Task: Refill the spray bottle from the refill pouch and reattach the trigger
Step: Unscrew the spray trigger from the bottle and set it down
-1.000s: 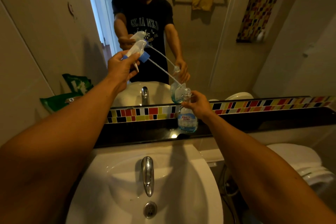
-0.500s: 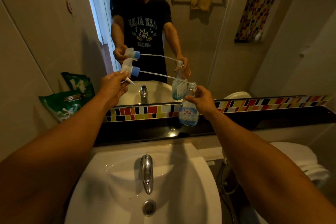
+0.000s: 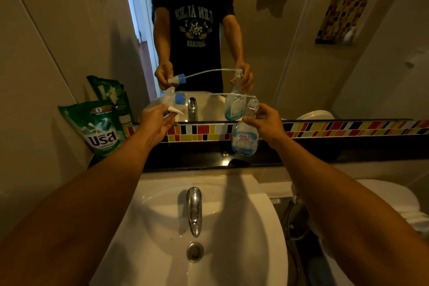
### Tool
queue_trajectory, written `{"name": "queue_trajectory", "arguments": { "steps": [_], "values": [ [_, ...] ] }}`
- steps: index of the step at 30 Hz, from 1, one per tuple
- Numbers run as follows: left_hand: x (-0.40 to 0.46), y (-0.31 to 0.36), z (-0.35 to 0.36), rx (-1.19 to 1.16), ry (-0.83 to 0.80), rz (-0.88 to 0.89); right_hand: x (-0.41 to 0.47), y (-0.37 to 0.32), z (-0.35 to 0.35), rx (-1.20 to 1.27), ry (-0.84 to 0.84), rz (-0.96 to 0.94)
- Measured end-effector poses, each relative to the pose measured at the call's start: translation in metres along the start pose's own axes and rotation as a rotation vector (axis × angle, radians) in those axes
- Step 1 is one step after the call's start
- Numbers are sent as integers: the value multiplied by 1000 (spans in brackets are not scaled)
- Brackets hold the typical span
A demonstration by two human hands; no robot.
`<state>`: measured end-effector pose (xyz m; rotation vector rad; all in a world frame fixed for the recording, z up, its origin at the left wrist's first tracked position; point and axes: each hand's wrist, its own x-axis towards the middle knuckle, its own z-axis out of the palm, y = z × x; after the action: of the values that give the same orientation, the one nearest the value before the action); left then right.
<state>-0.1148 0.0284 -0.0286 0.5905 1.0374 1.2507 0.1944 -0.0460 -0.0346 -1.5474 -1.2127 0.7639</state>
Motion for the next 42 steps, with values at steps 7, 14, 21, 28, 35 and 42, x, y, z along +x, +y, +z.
{"name": "queue_trajectory", "arguments": {
  "steps": [7,14,21,28,35,42],
  "values": [
    [15,-28,-29,-43,105,-54,-1,9,4,4,18,16],
    [25,-68,-41,174,182,-76,0,20,15,-61,-85,-3],
    [37,-109,-39,338,231,-152,7,20,53,-58,-177,-73],
    [54,-122,-46,462,181,-182,18,20,84,-71,-203,-116],
    [61,-135,-52,1011,250,-5,26,20,99,-73,-190,-116],
    [60,-148,-51,1103,269,63,23,27,103,-60,-185,-114]
  ]
}}
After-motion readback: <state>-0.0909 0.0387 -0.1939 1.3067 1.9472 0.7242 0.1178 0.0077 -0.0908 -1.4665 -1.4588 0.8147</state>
